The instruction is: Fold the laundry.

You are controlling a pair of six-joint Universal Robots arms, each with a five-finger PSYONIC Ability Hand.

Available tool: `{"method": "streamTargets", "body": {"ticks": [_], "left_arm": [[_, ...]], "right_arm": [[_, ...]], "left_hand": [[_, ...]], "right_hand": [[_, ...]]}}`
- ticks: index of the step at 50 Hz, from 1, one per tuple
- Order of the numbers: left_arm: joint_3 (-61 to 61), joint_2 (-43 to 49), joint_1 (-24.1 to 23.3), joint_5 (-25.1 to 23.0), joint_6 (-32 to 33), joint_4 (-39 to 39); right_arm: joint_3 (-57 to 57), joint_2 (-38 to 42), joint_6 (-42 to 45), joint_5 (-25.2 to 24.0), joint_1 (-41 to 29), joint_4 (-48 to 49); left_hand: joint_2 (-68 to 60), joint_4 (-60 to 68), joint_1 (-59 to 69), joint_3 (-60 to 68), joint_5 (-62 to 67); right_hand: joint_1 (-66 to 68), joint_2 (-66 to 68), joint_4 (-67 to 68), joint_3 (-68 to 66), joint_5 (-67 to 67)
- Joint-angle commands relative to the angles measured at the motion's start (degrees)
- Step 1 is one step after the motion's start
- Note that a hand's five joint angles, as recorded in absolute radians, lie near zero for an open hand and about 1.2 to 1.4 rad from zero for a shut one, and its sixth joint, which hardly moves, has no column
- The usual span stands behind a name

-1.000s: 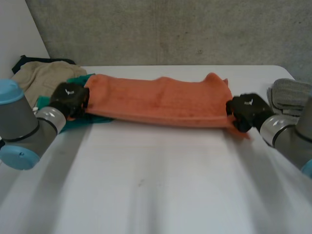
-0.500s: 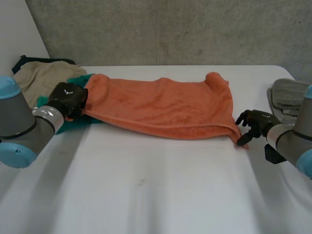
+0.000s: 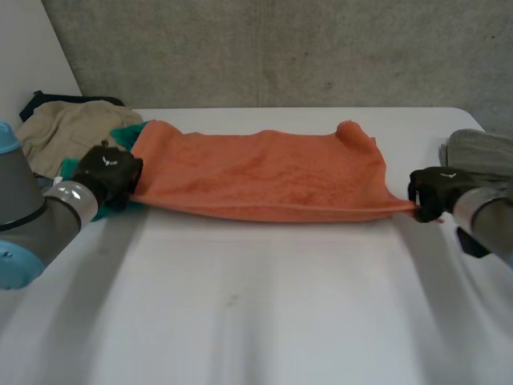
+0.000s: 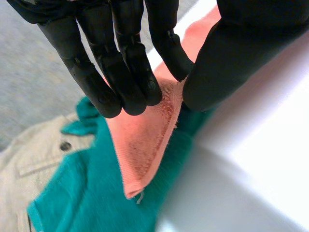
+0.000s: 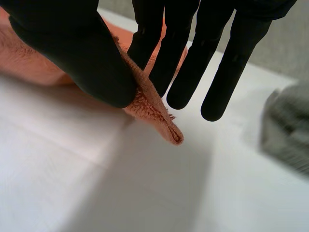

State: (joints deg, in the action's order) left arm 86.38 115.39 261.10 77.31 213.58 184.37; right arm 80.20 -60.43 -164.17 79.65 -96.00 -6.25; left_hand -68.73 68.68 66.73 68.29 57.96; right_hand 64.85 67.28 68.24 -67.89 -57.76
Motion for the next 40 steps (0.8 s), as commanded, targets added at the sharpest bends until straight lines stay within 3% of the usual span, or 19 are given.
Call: {"method": "streamTargets", "body": {"ticks": [1,4,7,17,31,40], "left_arm": [[5.8,-7.1,-1.2,4.1,10.0,-16.2],[8.0,-8.8,-2.7,5.7,12.9,-23.6],[8.9,-9.0,-3.9,6.2,14.3,-29.0],[1.8,-4.0,-6.0,8.3,14.4,-31.4],[-20.9,9.2,-6.7,5.8,11.2,-11.0],[-37.6,21.9,-7.5,5.9,11.8,-7.4]], "right_arm": [[8.6,-9.8,41.6,-4.8,7.1,-16.0],[12.0,-12.0,59.6,-3.3,10.2,-26.6],[13.5,-12.6,63.9,-1.7,11.4,-31.5],[7.5,-8.7,55.7,-2.5,10.5,-24.0],[-6.9,3.0,35.9,-2.5,5.2,-1.5],[-13.4,10.1,30.3,-0.1,3.5,13.1]], "left_hand": [[-11.3,11.3,13.3,11.7,12.0],[-11.3,11.3,13.3,11.7,12.0],[-11.3,11.3,13.3,11.7,12.0],[-11.3,11.3,13.3,11.7,12.0],[-11.3,11.3,13.3,11.7,12.0],[-11.3,11.3,13.3,11.7,12.0]], "right_hand": [[15.2,12.7,11.8,-12.1,-12.2],[15.2,12.7,11.8,-12.1,-12.2],[15.2,12.7,11.8,-12.1,-12.2],[15.2,12.7,11.8,-12.1,-12.2],[15.2,12.7,11.8,-12.1,-12.2],[15.2,12.7,11.8,-12.1,-12.2]]}}
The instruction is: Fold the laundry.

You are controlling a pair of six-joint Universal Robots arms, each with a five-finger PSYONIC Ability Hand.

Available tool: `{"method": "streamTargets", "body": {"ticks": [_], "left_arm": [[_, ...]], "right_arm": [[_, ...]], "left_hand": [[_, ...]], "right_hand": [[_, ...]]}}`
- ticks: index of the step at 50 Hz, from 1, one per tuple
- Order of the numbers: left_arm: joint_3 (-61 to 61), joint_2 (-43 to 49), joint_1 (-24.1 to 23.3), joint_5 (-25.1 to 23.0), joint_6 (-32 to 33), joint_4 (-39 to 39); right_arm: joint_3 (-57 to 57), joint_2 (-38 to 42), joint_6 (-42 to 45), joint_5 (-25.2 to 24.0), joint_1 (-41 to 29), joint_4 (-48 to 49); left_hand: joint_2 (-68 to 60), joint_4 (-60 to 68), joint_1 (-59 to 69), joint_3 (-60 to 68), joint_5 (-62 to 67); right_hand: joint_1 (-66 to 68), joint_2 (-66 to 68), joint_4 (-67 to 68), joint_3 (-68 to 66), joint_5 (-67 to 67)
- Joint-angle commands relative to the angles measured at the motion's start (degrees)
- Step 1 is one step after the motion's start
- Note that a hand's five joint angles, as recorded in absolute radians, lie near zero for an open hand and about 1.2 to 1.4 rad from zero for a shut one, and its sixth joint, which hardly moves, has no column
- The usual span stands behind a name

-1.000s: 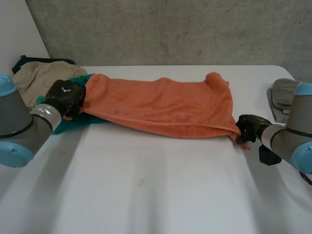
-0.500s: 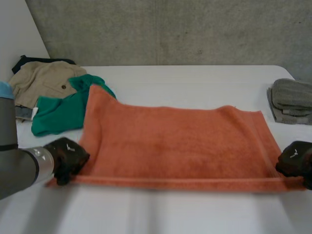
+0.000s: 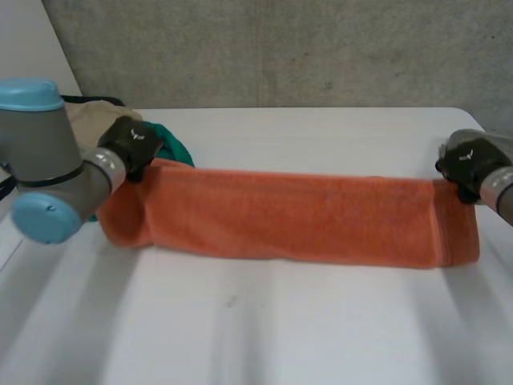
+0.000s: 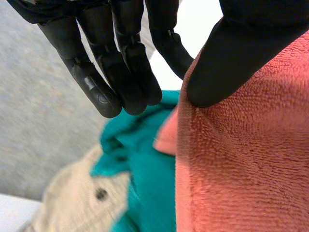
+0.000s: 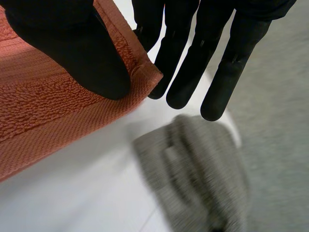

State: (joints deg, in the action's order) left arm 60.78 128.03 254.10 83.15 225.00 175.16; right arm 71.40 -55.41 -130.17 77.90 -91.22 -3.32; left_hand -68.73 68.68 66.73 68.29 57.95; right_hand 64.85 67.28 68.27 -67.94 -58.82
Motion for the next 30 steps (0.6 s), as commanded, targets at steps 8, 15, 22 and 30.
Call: {"method": "streamTargets", "body": {"ticks": [8,15,22,30], "left_arm": [[-25.4,18.8,-1.8,-0.6,0.5,2.1],[-30.3,22.6,-3.3,-0.6,0.3,2.3],[-23.8,14.7,-2.9,1.0,-4.0,3.3],[-8.3,4.4,-2.5,-0.4,-10.8,6.9]], "right_arm": [[-11.2,12.5,-3.3,2.5,-3.4,17.1],[-18.2,18.2,-2.9,9.5,-4.5,16.9],[-12.0,8.2,-12.9,5.9,-3.2,5.5],[-0.6,0.4,-12.0,-3.6,2.0,-12.2]], "left_hand": [[-11.3,11.3,13.3,11.7,12.0],[58.7,-58.7,-56.7,-58.3,-58.0],[58.7,-58.7,-56.7,-58.3,-58.0],[58.7,-58.7,-56.7,-58.3,-58.0]], "right_hand": [[15.1,12.7,11.7,-12.1,-11.2],[-54.9,-57.3,-58.3,57.9,58.8],[-54.9,-57.3,-58.3,57.9,58.8],[-54.9,-57.3,-58.3,57.9,58.8]]}}
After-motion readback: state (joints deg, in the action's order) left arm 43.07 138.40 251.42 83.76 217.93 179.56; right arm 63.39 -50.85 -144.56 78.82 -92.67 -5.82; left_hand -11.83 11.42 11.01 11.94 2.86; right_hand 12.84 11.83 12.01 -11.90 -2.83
